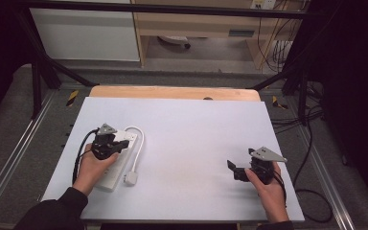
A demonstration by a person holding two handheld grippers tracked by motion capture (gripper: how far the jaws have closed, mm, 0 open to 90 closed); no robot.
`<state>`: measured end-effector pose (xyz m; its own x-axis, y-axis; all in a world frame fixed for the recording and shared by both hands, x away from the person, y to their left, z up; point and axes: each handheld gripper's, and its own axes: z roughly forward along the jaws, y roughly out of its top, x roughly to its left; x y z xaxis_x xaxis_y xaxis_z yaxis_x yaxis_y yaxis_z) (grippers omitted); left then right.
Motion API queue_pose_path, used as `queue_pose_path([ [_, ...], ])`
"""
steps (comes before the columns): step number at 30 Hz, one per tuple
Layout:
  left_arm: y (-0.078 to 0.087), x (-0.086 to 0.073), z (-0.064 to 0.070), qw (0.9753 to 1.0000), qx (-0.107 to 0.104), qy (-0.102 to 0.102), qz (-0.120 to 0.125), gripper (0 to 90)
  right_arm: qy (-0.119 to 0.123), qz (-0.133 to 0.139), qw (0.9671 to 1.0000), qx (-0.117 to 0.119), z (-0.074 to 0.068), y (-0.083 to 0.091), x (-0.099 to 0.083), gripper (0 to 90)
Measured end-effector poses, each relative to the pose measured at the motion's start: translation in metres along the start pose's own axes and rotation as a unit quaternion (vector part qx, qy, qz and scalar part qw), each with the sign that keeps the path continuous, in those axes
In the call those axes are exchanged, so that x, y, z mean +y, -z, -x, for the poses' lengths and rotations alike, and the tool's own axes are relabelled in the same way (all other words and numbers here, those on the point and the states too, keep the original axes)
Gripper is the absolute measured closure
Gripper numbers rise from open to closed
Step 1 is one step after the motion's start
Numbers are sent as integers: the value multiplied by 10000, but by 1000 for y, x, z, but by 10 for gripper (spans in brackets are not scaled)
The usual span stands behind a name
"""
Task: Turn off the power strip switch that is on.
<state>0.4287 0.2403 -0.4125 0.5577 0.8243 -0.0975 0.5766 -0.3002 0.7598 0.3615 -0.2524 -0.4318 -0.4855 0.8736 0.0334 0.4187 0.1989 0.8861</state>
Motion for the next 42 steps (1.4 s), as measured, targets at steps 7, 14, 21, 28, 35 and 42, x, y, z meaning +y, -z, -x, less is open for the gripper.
queue_pose_path([
  [7, 2, 4, 0, 9996, 40, 80, 249, 752, -2, 0, 10000, 3, 0, 0, 0, 32],
  [14, 0, 8, 2, 9994, 89, 111, 301, 633, 3, -2, 10000, 4, 0, 0, 0, 32],
  [21, -1, 12, 5, 9988, 145, 139, 440, 412, -9, 0, 10000, 10, 0, 0, 0, 32],
  [28, -4, 15, 6, 9980, 148, 266, 563, 107, 5, -2, 10000, 4, 0, 1, 0, 32],
  [35, -2, 19, 5, 9955, 196, 235, 896, 91, 25, -21, 10000, 3, 0, 0, 0, 31],
  [42, 5, 22, 1, 9930, 332, 209, 1117, 80, 29, -19, 10000, -5, 0, 0, 0, 30],
])
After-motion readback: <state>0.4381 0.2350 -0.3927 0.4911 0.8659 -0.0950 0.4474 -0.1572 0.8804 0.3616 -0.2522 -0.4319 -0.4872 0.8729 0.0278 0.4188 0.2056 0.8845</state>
